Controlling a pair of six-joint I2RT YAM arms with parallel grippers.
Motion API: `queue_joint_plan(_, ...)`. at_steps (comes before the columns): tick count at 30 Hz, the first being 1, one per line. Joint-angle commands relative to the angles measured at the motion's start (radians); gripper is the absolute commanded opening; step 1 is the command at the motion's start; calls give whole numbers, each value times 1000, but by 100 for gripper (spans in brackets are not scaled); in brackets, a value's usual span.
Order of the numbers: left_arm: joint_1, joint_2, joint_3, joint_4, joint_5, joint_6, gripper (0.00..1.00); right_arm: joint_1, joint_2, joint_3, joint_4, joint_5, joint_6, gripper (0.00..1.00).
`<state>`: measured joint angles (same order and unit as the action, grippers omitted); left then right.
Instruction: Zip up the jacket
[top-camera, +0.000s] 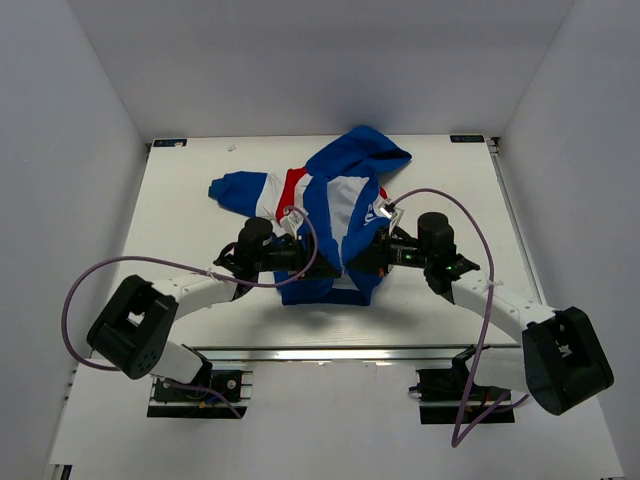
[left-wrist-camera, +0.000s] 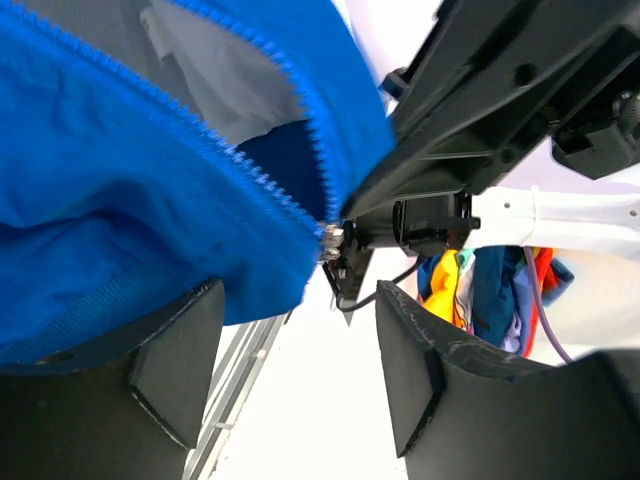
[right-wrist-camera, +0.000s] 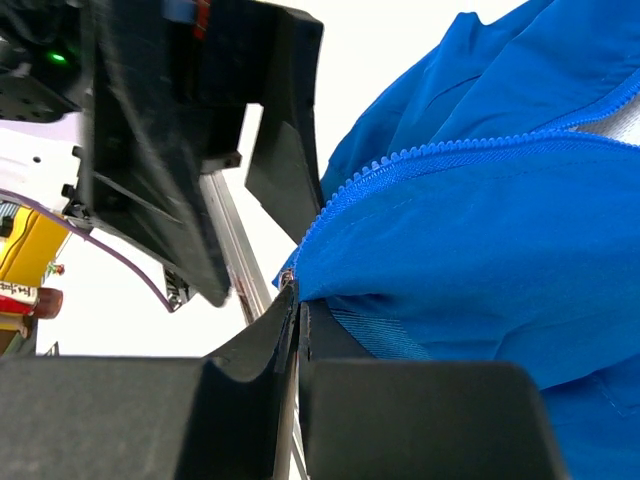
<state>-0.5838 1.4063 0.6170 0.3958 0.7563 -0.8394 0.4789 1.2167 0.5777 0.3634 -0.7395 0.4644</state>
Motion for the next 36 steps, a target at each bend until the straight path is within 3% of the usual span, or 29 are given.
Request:
queue_joint_plan(1, 6, 31, 29, 73, 67, -20, 70, 0, -39, 1, 52, -17, 11, 0)
queue_joint_plan(5, 6, 48, 39, 103, 83, -27, 68, 0, -39, -7, 68, -26, 25, 0)
queue_joint_plan(22, 7, 74, 61, 187, 107, -49, 36, 1, -36, -7, 55, -18, 22, 0)
queue_joint_plan(28, 7, 74, 66, 187, 104, -46, 15, 1, -36, -7, 55, -11, 28, 0)
queue_joint_plan(31, 7, 68, 67, 175, 101, -33, 10, 0, -32, -6, 65, -3, 39, 0)
queue_joint_plan(32, 7, 68, 72, 164, 86, -26, 1, 3, -29, -3, 71, -4, 49, 0)
queue_joint_plan(36, 6, 69, 98, 45, 32, 20, 0, 7, -26, 13, 98, -1, 91, 0)
